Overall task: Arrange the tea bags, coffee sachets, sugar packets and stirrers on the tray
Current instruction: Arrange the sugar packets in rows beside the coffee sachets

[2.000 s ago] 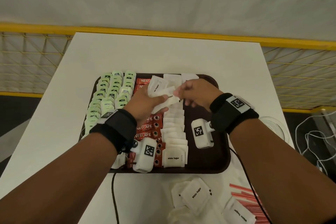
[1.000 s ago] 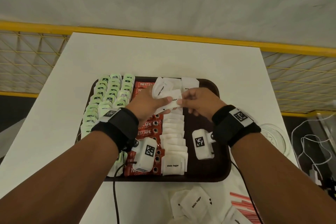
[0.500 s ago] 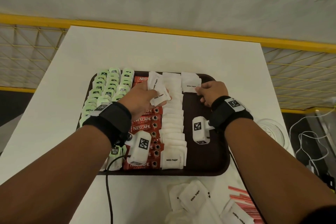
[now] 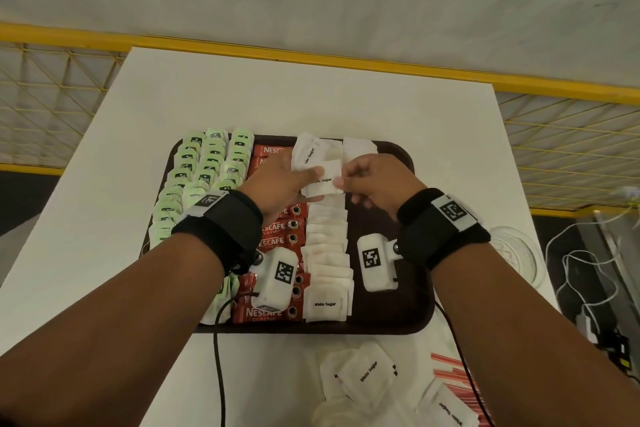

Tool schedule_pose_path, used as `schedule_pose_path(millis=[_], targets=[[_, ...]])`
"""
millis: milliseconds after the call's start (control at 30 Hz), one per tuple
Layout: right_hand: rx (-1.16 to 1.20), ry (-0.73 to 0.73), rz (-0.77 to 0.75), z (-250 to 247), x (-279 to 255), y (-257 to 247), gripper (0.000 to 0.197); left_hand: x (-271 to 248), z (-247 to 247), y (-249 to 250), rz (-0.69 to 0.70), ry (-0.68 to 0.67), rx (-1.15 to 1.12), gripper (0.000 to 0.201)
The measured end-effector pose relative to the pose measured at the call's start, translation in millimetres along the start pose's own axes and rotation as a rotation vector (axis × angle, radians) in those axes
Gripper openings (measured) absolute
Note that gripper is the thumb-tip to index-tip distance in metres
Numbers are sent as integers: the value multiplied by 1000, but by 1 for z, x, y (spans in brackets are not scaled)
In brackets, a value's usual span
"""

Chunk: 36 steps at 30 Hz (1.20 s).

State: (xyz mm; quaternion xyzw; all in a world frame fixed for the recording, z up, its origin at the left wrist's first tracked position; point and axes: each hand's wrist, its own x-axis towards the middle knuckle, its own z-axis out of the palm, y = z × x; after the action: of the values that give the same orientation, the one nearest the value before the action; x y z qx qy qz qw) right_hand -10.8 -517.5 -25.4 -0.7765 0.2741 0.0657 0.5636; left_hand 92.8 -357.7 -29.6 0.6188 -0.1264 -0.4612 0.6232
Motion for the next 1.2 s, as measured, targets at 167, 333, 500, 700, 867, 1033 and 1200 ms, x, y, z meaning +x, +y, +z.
schedule_pose_path(millis=[167, 333, 500, 700, 867, 1033, 1200], targets=[[350, 268, 115, -17, 2, 21, 8, 0, -2, 3, -59, 52, -99, 33], [263, 312, 240, -25, 8, 35, 10, -5, -7, 0, -30, 45, 17, 33], [-7, 371, 243, -23, 22, 36, 7, -7, -8, -3, -16, 83, 84, 30], [-307, 485, 145, -21, 25, 33, 19, -6, -8, -1, -21, 60, 177, 37], [-144, 138, -43, -7, 1, -2, 26, -4, -8, 2, -5, -13, 355, 38], [81, 102, -24, -5, -6, 7, 18, -7, 2, 7, -29, -38, 355, 25], [374, 381, 205, -12, -5, 39, 23, -10, 2, 7, -38, 10, 286, 30]])
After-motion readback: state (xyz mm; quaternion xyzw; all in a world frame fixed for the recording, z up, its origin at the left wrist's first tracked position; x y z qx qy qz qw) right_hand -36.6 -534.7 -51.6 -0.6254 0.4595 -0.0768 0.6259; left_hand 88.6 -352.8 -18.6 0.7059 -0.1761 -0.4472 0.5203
